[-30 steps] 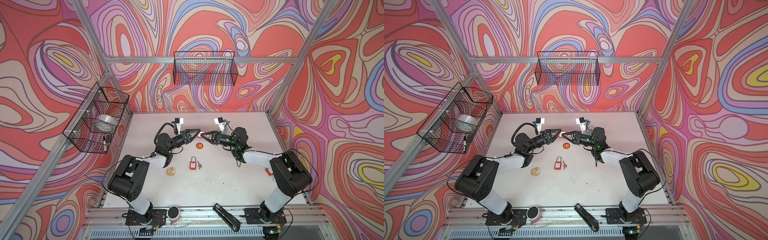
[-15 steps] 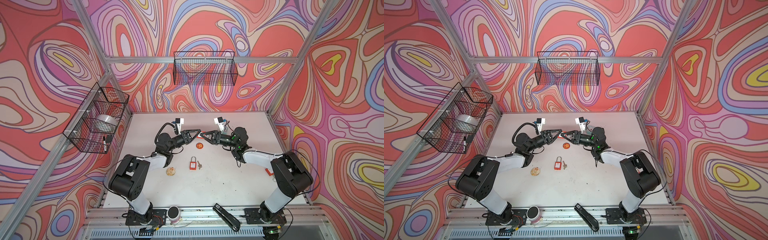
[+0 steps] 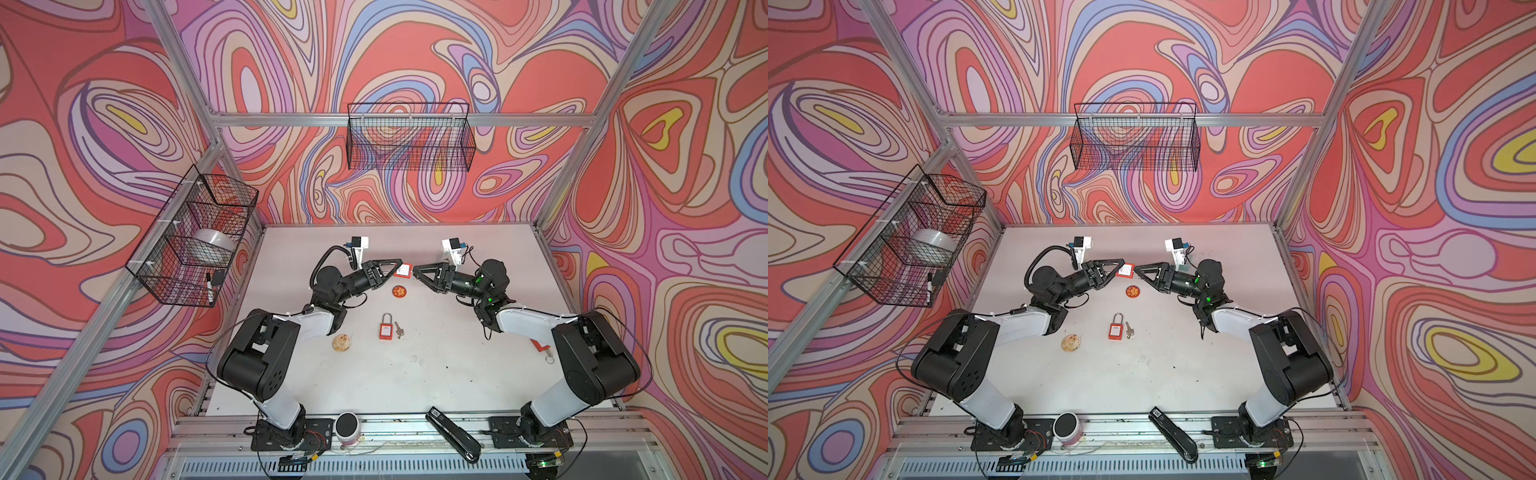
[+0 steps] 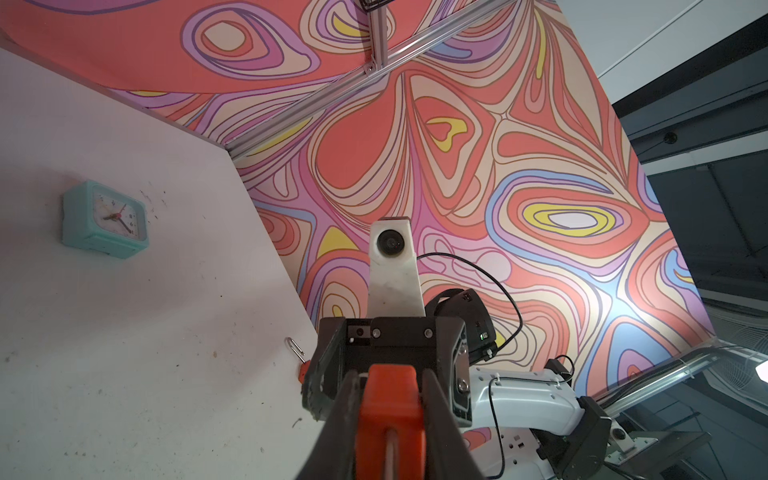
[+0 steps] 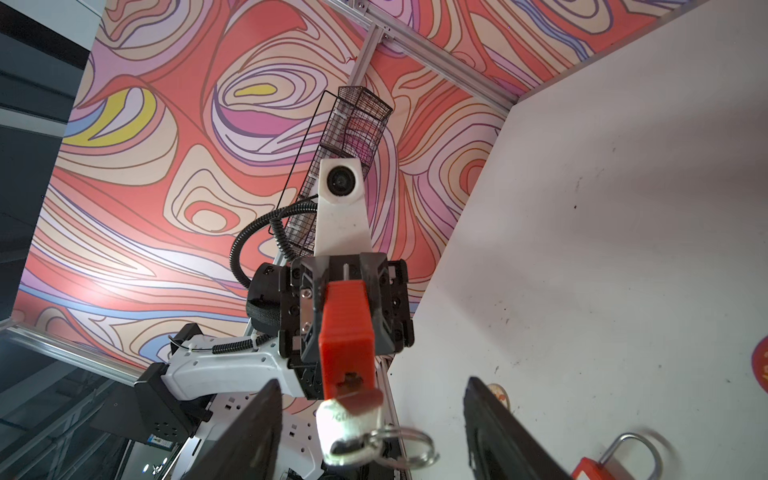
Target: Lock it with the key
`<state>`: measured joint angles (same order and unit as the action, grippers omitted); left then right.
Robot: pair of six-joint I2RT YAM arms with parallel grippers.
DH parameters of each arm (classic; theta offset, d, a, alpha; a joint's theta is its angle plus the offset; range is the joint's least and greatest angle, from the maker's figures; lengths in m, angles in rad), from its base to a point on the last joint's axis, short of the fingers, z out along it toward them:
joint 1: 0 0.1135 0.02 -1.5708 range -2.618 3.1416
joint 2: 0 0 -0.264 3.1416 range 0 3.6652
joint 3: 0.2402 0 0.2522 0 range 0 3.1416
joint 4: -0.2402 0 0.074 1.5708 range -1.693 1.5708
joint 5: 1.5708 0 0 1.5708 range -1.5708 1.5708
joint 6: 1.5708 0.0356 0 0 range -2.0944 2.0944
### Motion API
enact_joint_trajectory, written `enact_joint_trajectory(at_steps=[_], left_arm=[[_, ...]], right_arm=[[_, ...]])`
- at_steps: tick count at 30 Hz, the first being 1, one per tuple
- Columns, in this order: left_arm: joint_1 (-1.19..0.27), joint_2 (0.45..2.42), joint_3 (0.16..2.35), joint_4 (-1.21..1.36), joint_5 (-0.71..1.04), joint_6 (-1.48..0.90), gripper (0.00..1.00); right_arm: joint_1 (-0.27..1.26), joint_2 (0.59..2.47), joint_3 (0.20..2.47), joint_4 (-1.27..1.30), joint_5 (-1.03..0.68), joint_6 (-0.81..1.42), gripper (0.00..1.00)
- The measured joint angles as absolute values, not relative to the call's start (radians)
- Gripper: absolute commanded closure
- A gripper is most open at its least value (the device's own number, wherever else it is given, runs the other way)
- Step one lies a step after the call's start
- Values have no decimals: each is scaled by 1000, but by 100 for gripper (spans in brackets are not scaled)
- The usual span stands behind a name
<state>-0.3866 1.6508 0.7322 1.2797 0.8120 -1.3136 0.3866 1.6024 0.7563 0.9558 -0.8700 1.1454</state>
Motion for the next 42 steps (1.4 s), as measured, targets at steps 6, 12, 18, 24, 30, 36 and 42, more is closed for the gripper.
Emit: enact_joint_trajectory(at_steps=[6, 12, 18, 24, 30, 36, 42], left_arm=[[-387, 1651, 732, 1279, 812, -1313, 100], [-386, 1651, 732, 1274, 811, -1314, 100], [-387, 1651, 732, 1276, 812, -1314, 100], [-387, 1651, 732, 1276, 812, -1314, 100], [-387, 1651, 732, 1276, 812, -1314, 100], [-387, 1651, 732, 1276, 812, -1314, 100], [-387, 1651, 732, 1277, 812, -1317, 100]], right_arm=[[387, 1602, 721, 948, -864, 1137, 29], [387, 1577, 712, 865, -861, 1067, 29], [387, 1557, 717, 690, -831, 960, 29], [387, 1548, 723, 569, -788, 879, 30], [376, 1383, 688, 519, -787, 784, 29], [306, 1246, 703, 443, -828, 678, 33], [282, 1341, 796, 467, -912, 682, 58]])
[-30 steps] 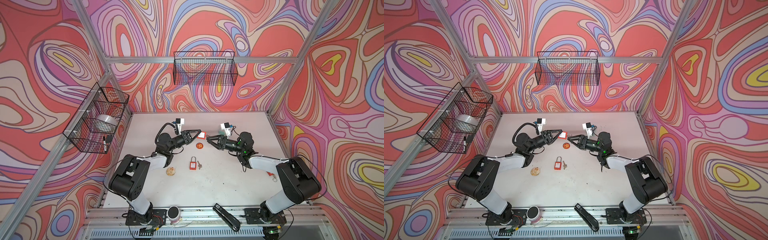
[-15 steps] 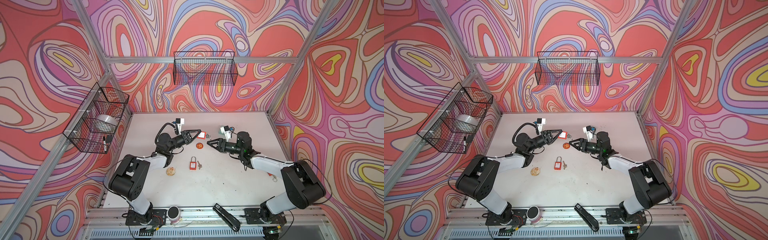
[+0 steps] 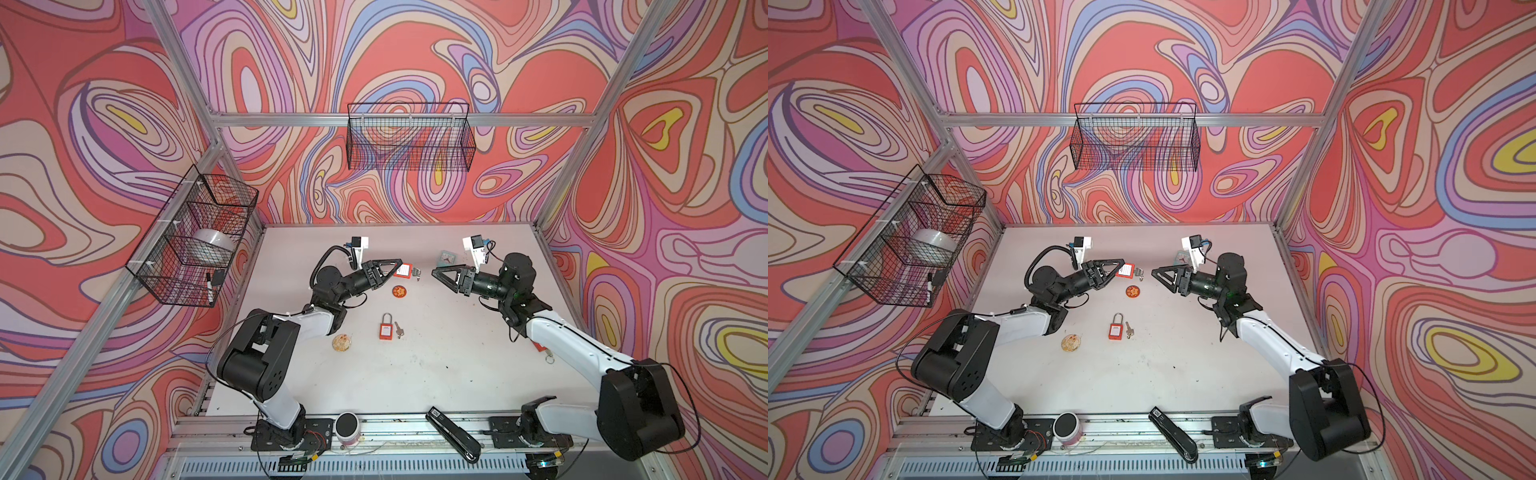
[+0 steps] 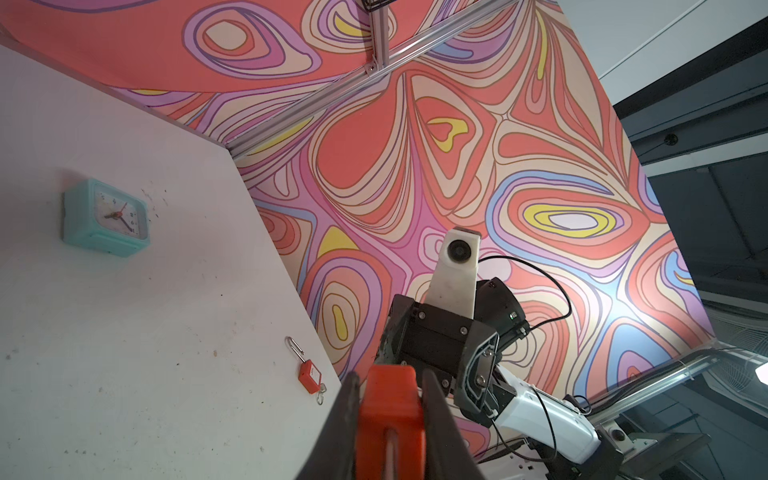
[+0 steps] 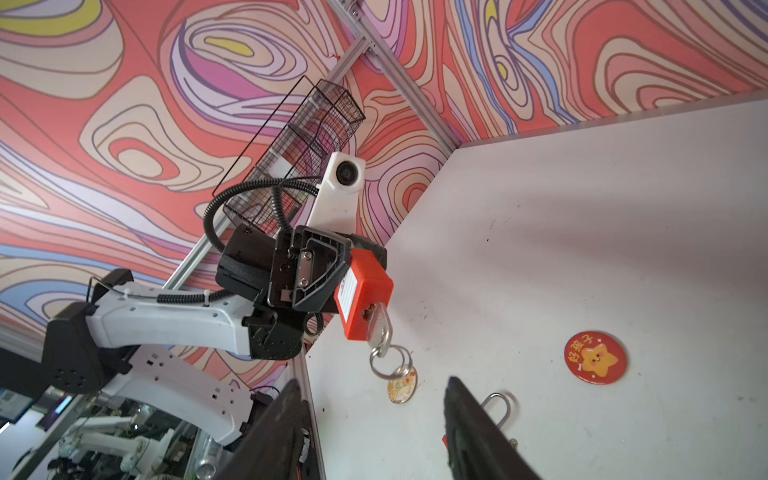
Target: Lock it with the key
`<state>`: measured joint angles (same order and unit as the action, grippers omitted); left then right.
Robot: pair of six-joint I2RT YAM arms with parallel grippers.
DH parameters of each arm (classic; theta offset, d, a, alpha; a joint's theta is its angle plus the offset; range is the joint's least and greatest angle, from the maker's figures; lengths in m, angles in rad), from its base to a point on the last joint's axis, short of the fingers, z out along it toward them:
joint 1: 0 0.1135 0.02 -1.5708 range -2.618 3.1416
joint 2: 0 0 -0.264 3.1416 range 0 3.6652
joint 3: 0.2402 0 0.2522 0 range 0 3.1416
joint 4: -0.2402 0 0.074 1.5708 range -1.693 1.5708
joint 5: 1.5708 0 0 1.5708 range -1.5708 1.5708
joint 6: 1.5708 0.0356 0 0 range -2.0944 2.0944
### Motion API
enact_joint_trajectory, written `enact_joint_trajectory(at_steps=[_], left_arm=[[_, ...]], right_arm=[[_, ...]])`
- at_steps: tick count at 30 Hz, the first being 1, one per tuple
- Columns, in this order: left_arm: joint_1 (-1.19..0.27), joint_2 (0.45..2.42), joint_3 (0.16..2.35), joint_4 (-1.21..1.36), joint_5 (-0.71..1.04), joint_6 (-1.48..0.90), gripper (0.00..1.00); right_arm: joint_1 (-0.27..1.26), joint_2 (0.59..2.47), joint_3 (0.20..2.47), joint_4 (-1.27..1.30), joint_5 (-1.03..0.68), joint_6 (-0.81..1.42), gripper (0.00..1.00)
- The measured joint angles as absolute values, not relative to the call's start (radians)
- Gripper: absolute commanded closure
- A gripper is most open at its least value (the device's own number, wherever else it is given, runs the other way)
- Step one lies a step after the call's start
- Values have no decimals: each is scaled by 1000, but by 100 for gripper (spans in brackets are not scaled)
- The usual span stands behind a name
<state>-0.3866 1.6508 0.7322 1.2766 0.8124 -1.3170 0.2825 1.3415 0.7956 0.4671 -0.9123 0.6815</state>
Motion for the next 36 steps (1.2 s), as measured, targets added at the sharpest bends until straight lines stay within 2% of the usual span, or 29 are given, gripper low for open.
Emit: enact_joint_trajectory(at_steps=[2, 9, 19, 23, 28, 36], left_arm=[[-387, 1651, 732, 1277, 812, -1317, 100], [-387, 1651, 732, 1277, 812, -1320, 100], [-387, 1651, 736, 1282, 815, -1324, 100], [-387, 1651, 738, 1285, 816, -1329, 100], [-387, 1651, 739, 1292, 820, -1332, 100], [-387, 1651, 739, 1291, 823, -1332, 100]], right_arm=[[283, 1403, 817, 544, -943, 733, 65], [287, 1574, 836, 804, -990, 938, 68], [335, 1593, 840, 891, -1023, 998, 79], [335, 1594, 840, 895, -1026, 1003, 90], [335, 1599, 839, 892, -1026, 1008, 100], [335, 1598, 830, 900, -1024, 1005, 100]])
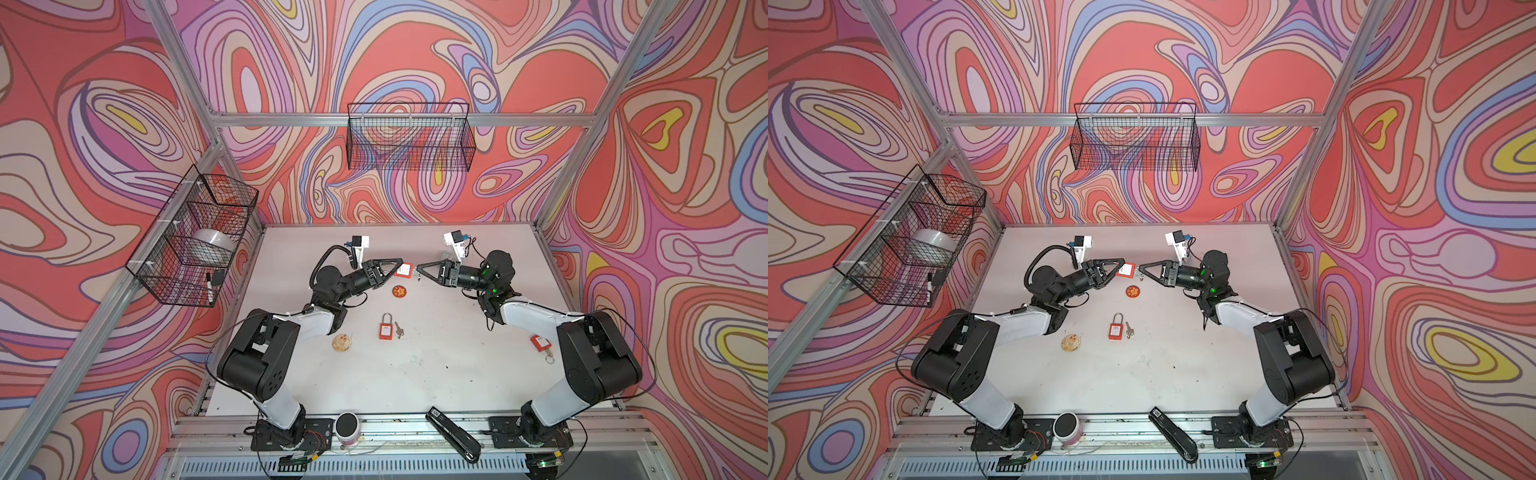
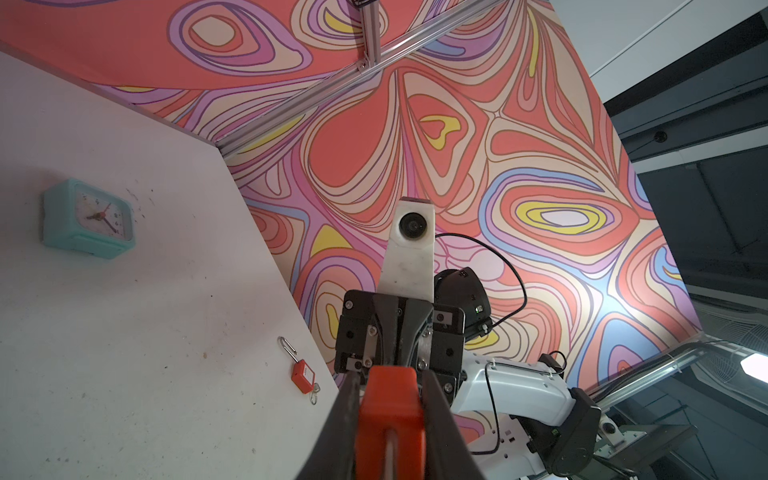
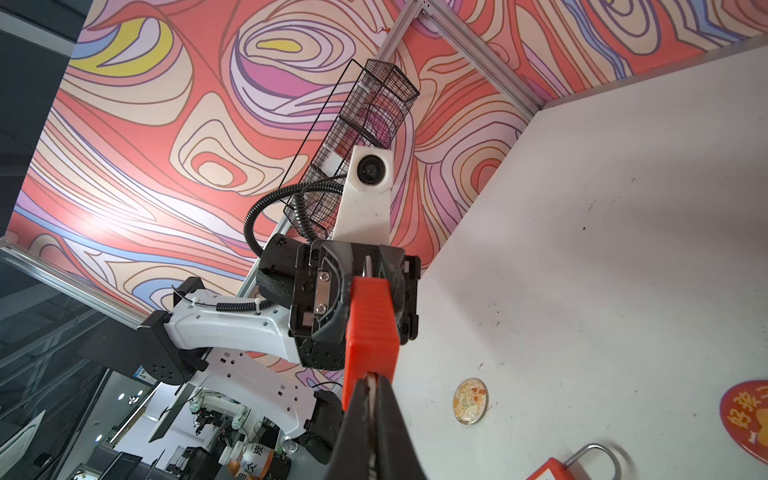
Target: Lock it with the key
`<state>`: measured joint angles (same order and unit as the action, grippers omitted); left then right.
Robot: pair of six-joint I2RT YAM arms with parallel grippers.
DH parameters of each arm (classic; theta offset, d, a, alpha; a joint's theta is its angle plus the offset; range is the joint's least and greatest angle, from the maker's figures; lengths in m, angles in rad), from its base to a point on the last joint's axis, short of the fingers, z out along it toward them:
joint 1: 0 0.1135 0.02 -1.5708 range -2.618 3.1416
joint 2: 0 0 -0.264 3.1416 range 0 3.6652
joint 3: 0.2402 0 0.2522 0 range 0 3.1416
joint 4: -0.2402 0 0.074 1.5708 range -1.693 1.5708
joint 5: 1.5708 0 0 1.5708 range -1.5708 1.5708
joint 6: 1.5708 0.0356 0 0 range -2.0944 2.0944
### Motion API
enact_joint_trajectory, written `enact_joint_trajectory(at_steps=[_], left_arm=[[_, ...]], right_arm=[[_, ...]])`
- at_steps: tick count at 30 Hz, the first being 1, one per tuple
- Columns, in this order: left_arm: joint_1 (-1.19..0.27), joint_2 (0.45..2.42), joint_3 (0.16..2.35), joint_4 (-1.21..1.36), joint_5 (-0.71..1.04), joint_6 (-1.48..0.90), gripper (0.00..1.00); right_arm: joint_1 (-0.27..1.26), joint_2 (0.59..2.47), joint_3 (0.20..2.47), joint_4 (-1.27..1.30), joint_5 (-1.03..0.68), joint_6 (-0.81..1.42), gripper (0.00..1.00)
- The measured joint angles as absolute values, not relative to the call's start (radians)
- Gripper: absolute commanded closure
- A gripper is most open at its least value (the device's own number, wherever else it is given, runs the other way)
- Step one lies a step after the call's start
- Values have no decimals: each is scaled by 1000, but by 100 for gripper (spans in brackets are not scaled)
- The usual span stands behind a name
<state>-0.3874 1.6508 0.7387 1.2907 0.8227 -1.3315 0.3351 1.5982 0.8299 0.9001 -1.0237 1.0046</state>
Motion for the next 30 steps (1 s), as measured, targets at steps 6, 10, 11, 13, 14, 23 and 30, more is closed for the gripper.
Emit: enact_joint_trajectory(at_steps=[6, 10, 11, 13, 14, 23, 30], left_arm=[[-393, 1651, 739, 1271, 837, -1325, 100], [-389, 1651, 739, 1253, 836, -1317, 100], [-382, 1651, 739, 1251, 834, -1315, 100], [-371, 1649, 739, 1249, 834, -1313, 100], [-365, 1646, 739, 1250, 834, -1313, 100], [-360, 1624, 739, 1101, 849, -1209, 100], [-434, 1589, 918, 402, 821, -783, 100]], right_arm=[[320, 1591, 773, 972, -1007, 1027, 100], [290, 1591, 731, 1038, -1010, 1068, 100], [282, 1589, 727, 1040, -1010, 1068, 100], [271, 1576, 719, 1023, -1008, 1061, 100], [266, 1565, 713, 1006, -1007, 1054, 100], [233, 1404, 653, 768, -902, 929, 100], [228, 1208, 521, 539, -703, 860, 100]])
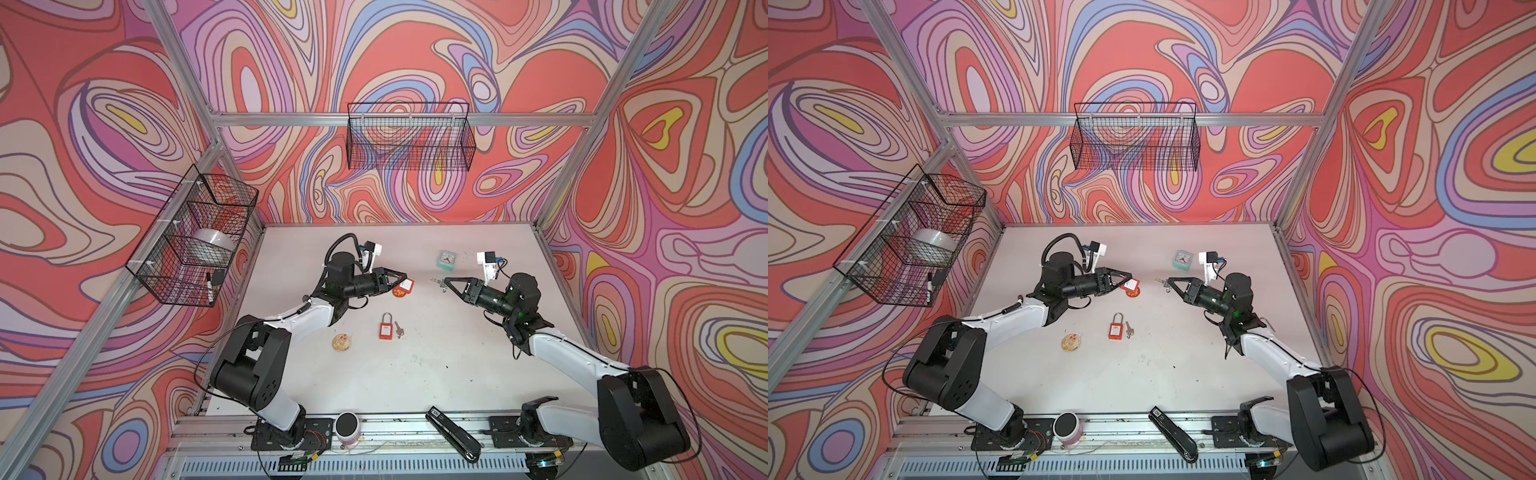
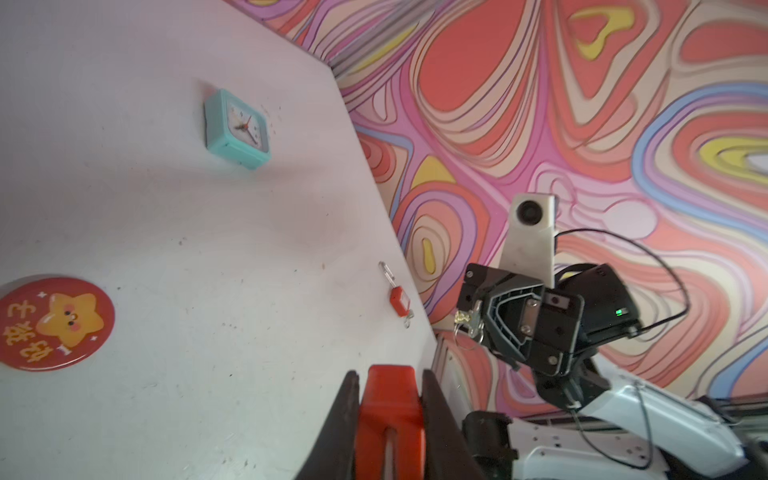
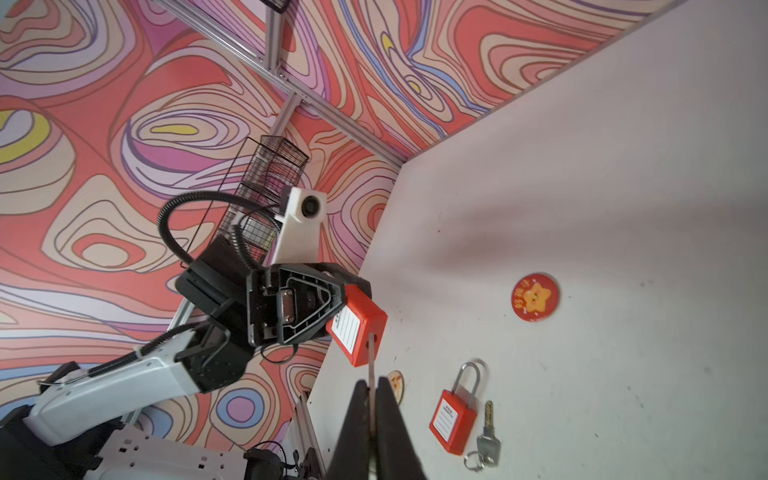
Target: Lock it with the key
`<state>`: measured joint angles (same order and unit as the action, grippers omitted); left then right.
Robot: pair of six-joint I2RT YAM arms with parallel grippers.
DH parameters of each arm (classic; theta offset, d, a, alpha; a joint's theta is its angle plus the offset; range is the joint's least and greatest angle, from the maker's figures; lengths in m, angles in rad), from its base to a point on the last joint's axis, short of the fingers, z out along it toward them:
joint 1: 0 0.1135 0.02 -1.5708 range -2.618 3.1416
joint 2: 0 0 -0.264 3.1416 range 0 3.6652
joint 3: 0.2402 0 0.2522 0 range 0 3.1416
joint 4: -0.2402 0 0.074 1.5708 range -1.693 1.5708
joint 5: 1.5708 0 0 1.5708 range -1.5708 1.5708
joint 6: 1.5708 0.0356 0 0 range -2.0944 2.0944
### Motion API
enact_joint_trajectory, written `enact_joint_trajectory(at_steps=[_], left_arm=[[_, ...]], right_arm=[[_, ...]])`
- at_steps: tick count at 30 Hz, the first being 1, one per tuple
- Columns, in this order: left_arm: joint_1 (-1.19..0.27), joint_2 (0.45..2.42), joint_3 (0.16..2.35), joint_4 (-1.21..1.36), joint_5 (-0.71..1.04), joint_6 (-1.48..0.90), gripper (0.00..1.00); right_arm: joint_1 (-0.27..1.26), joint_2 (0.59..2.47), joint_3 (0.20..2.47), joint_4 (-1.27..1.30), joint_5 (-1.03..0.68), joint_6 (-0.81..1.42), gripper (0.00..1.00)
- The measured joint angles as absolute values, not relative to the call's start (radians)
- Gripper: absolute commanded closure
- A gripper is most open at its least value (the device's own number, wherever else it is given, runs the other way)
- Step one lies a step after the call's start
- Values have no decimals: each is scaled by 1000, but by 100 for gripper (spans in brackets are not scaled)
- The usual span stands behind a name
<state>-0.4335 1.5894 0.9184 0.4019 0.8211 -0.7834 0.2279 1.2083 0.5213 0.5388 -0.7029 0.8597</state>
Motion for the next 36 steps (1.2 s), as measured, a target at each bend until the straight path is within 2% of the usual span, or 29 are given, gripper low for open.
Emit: enact_joint_trajectory(at_steps=[5, 14, 23, 36], left_arm=[[-514, 1620, 1061, 50, 810, -547, 100], [-596, 1829, 1209, -278, 776, -345, 100], [-620, 1925, 1275, -412, 759, -234, 100], [-621, 1995, 1307, -427, 768, -191, 100]], right_arm=[[228, 1100, 426, 427, -593, 867, 100], [228, 920, 350, 237, -466, 894, 100], [228, 859, 350, 123, -451, 941, 100], [228, 882, 350, 98, -460, 953, 100]])
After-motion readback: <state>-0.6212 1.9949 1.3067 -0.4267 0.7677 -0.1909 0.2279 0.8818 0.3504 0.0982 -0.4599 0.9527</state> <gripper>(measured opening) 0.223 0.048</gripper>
